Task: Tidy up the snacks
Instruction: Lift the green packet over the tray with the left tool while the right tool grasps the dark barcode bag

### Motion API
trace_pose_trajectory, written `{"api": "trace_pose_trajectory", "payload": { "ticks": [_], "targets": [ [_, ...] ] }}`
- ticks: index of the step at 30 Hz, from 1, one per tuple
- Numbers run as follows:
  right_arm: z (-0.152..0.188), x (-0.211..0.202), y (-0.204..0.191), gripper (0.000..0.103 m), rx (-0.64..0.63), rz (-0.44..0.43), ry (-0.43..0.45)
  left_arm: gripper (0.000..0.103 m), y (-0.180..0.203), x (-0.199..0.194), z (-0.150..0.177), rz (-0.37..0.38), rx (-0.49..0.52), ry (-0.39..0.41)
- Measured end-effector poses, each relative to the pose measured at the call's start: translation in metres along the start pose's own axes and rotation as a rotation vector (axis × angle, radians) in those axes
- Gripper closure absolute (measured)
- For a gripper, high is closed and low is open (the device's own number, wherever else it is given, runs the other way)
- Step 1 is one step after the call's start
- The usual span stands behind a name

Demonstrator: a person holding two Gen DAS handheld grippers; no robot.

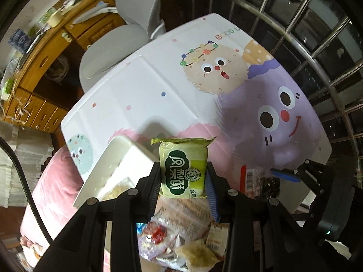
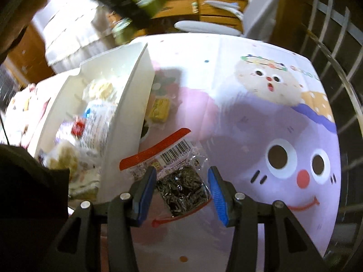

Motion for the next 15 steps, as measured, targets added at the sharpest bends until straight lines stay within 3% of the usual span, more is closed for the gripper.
{"api": "trace_pose_trajectory", "payload": {
  "ticks": [9,15],
  "targets": [
    [-0.01,-0.04,-0.024,0.056,0.061,0.042,0.086,0.068,-0.027,-0.046,0.052,-0.016,-0.093,0.069],
    [-0.013,-0.052,-0.059,0.056,0.054,0.021,0.116,0.067,-0.044,-0.062,0.087,-0.028,-0.12,0.09]
  ]
}}
Point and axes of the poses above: each gripper's, at about its wrist camera, not at the fingertips, and x roughly the way its jaws point, y to its right, z to its underside, the point moved 10 cm from there along x, roughly the way its jaws point, and after that the axes turned 4 degrees about y, right-handed, at the moved point
